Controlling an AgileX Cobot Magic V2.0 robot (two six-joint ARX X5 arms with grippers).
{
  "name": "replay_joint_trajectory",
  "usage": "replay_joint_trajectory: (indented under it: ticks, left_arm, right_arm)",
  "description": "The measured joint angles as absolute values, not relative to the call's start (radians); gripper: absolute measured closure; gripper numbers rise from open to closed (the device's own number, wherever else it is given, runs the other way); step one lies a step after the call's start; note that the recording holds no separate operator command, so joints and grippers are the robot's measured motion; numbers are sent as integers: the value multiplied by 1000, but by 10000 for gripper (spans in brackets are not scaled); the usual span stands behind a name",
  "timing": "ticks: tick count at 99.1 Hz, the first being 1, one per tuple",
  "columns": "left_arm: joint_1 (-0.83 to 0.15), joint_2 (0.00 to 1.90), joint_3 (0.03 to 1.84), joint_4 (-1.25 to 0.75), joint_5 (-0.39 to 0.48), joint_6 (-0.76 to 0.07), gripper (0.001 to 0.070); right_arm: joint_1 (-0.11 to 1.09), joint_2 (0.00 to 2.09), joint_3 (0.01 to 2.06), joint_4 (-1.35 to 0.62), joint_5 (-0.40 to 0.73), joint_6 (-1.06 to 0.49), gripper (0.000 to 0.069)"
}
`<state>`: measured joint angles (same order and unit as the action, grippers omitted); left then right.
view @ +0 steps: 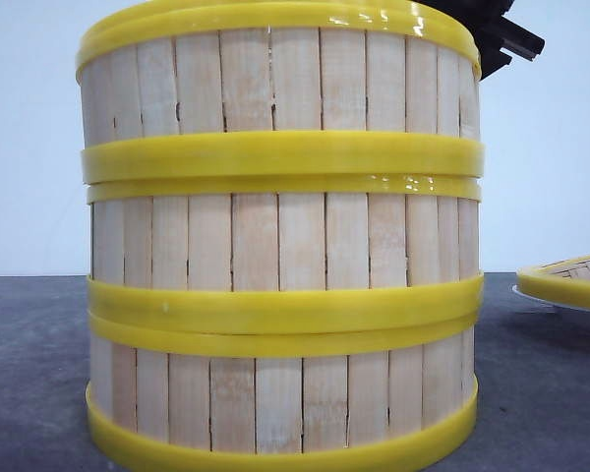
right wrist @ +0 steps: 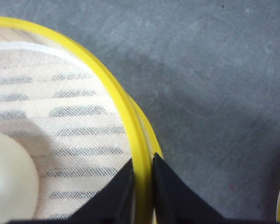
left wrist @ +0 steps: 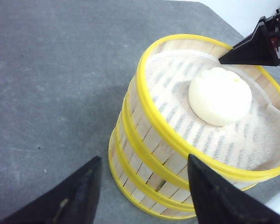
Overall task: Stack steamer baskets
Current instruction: 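Release the basket and move the right gripper over the bamboo lid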
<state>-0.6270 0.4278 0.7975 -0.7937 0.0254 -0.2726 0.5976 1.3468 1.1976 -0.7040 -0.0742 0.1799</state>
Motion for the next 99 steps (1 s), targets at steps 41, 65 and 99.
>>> replay_joint_trajectory:
  ticks: [41, 65, 99]
  left_arm:
    - [-627, 428, 797, -797, 31, -270, 362]
    - [-627, 428, 797, -797, 31, -269, 362]
    - [-627, 428, 797, -796, 31, -262, 362]
  right_arm:
    - [596, 1388, 1207, -714, -74, 180, 648]
    - [596, 1395, 1206, -704, -76, 184, 272]
    - [580, 1166, 1206, -664, -36, 180, 221]
